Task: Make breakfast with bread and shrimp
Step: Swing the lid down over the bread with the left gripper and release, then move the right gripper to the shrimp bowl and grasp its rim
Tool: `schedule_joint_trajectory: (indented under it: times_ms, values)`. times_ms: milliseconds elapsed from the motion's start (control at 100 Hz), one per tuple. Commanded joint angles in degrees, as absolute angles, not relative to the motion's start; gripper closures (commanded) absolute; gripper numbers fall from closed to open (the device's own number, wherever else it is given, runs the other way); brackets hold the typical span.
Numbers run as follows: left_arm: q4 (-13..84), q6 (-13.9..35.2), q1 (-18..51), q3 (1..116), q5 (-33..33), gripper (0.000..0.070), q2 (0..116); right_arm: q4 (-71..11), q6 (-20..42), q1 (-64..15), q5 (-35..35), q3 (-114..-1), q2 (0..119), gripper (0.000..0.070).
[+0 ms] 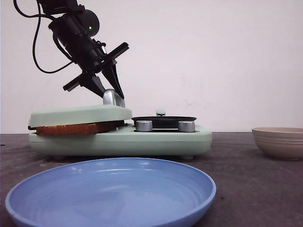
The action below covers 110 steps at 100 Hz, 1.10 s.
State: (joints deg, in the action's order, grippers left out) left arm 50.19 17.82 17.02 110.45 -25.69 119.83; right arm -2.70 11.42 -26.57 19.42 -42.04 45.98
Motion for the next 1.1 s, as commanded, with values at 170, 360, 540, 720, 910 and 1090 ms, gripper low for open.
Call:
schedule_joint_trajectory:
  times_ms: [170, 360, 540, 720, 910, 1090]
  values:
    - [50.2, 13.0, 17.3, 111.5, -24.3, 0.0526, 124.3, -3.0, 12.3, -26.9, 19.2, -42.4, 46.0, 0.0695]
    - [57.8, 11.3, 15.8, 118.4, -24.1, 0.0179, 122.4, -3.0, 11.9, -26.9, 19.0, -42.4, 46.0, 0.0695]
    - [57.4, 11.4, 14.0, 122.3, -20.5, 0.0186, 114.3, -3.0, 11.6, -26.9, 16.6, -42.4, 46.0, 0.0695]
    - [56.3, 9.2, 13.8, 122.3, -15.9, 0.0352, 101.2, -3.1, 11.5, -26.9, 16.0, -42.4, 46.0, 0.0695]
    - [57.7, 5.8, 15.5, 122.3, -16.4, 0.0700, 87.0, -4.3, 9.9, -26.9, 16.0, -42.4, 46.0, 0.0695]
    - [62.0, 3.6, 19.3, 122.0, -9.3, 0.0700, 74.0, -3.9, 7.3, -26.9, 15.3, -42.4, 46.0, 0.0695]
